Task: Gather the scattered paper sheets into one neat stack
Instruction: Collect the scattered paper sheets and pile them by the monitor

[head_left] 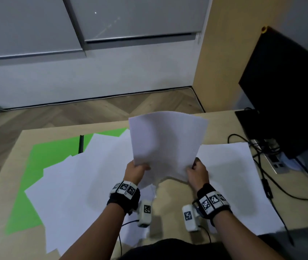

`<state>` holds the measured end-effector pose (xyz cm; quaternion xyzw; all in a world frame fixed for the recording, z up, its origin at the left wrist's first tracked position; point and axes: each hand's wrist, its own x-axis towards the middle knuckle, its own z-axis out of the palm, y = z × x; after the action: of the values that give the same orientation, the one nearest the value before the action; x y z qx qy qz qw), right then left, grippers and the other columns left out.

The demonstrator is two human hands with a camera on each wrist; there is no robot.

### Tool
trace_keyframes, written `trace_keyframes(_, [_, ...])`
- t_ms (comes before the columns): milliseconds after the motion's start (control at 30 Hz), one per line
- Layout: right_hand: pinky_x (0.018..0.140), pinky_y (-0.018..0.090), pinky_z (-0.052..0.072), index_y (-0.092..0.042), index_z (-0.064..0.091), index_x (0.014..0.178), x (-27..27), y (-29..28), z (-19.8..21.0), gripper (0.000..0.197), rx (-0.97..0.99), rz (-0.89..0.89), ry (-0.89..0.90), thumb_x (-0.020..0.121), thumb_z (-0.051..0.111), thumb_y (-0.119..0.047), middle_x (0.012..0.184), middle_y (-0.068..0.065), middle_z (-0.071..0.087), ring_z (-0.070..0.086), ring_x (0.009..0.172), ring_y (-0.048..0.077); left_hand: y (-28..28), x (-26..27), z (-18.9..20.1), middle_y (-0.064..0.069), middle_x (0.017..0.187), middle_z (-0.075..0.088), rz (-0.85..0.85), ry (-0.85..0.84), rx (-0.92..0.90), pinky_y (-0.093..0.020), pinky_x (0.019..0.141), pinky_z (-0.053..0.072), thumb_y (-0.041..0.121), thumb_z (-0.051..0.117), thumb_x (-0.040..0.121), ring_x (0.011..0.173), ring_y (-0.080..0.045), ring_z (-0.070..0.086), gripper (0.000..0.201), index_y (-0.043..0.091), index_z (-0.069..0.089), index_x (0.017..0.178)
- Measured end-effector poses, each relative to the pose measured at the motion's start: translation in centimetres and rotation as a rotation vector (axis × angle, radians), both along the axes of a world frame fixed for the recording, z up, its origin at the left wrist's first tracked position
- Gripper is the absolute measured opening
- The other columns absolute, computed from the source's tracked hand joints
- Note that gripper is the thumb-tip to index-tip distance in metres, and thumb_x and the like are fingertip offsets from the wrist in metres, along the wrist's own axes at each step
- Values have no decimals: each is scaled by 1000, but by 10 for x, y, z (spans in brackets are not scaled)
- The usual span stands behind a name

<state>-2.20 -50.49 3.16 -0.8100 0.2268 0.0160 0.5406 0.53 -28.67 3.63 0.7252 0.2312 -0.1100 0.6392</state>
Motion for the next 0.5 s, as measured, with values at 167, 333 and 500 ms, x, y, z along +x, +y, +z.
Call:
trace_keyframes(167, [79, 36, 51, -21, 58, 103, -4, -56, -5, 15, 59, -165, -135, 89, 57, -19, 96, -1, 69, 63, 86, 22, -58, 10, -3, -10, 79, 74, -209, 44, 34, -35, 70, 56, 17, 70, 41, 75, -23, 67, 29, 8, 74, 68])
trace_keyframes(333, [78, 30, 42, -14, 51, 128, -28, -125, -19, 34, -68, -320, -4, 94, 49, -16, 112, 13, 64, 56, 91, 27, -122, 11, -11, -4, 74, 65, -369, 81, 11, -40, 66, 55, 19, 67, 57, 71, -24, 62, 34, 14, 62, 90])
trace_keyframes(500, [96, 46, 46, -15, 46, 136, -51, -180, -53, 42, -302, -340, 206, 95, 48, -25, 130, 18, 59, 56, 113, 39, -175, -1, -30, -8, 77, 70, -785, 157, 273, -38, 55, 60, 11, 71, 73, 61, -27, 69, 17, 15, 62, 86])
